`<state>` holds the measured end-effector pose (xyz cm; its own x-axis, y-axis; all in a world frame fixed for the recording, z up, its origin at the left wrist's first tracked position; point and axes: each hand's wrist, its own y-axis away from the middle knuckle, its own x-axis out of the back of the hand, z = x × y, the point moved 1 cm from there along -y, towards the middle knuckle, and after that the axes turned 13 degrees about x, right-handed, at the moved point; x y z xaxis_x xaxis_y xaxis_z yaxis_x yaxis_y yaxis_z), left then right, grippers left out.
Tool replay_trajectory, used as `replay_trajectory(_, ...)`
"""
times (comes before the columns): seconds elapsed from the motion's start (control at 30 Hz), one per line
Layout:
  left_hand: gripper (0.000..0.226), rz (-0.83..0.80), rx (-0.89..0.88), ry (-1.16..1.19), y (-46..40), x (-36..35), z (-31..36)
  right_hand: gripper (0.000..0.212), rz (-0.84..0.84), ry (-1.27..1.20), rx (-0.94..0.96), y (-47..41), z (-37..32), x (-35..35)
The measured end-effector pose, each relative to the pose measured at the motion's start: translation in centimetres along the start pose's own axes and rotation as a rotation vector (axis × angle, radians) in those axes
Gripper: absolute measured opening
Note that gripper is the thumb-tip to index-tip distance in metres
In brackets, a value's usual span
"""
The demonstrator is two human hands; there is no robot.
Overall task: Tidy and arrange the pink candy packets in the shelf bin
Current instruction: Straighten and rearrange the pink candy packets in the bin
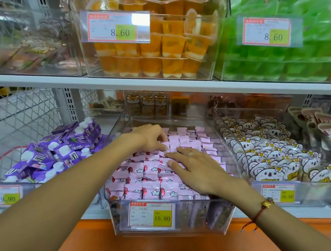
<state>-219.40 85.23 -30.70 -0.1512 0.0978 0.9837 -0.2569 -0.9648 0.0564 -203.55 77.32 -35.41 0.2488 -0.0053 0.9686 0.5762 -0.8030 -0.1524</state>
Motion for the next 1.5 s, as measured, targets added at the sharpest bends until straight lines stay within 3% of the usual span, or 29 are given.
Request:
replay_trajectory(0.1,0.031,0.060,0.008,0.055,0.1,-0.1,-0.6,0.046,-0.011,-0.006,-0.002,0.0,0.1,0.0)
replay_trajectory(0.23,0.036,0.161,0.030,0.323,1.0,0.8,-1.0,0.046,-0.016,-0.010,-0.002,0.0,0.0,0.2)
replay_trajectory(0.37,0.033,0.324,0.043,0.708,3.5,1.7,-0.4,0.046,-0.017,-0.018,0.000,0.1,0.0,0.2)
replay_trajectory(0.53,0.029,0.498,0.288,1.380,8.3,1.9,-1.6,0.046,-0.016,-0.026,0.015,0.2,-0.1,0.6)
replay_trajectory(0.63,0.029,0.486,0.338,1.590,11.5,1.2,-2.1,0.028,0.166,-0.182,0.063,0.3,-1.0,1.8)
replay_trajectory(0.73,0.030,0.405,0.337,1.637,13.3,0.5,-1.6,0.022,0.551,-0.280,0.038,0.2,-1.9,3.8)
replay_trajectory(0.8,0.028,0.348,0.341,1.669,13.6,0.4,-1.1,0.026,0.698,-0.328,0.113,0.4,-3.2,4.9)
replay_trajectory(0.9,0.022,0.274,0.342,1.776,13.6,0.5,-0.3,0.051,0.622,-0.193,0.297,0.6,-5.3,5.0)
replay_trajectory(0.97,0.023,0.220,0.355,1.838,13.5,0.5,0.0,0.044,0.627,-0.150,0.329,0.6,-5.7,4.7)
replay_trajectory(1.07,0.033,0.160,0.359,1.832,13.3,0.5,-0.3,0.025,0.581,-0.614,0.142,0.7,-5.2,4.9)
replay_trajectory(1.13,0.031,0.149,0.308,1.753,13.2,0.5,-0.4,0.028,0.476,-1.059,-0.093,0.6,-4.7,4.8)
replay_trajectory(1.2,0.028,0.137,0.230,1.667,13.2,0.5,-0.4,0.031,0.371,-1.317,-0.214,0.7,-4.5,4.8)
replay_trajectory(1.3,0.041,0.155,0.162,1.539,13.4,0.2,-0.5,0.032,0.304,-1.484,-0.231,0.8,-4.4,4.6)
replay_trajectory(1.4,0.036,0.218,0.138,1.464,13.5,0.2,-0.5,0.034,0.285,-1.540,-0.220,0.9,-4.4,4.7)
replay_trajectory(1.5,0.025,0.277,0.160,1.431,13.0,-0.1,-0.5,0.045,0.420,-1.574,-0.191,0.9,-4.1,5.0)
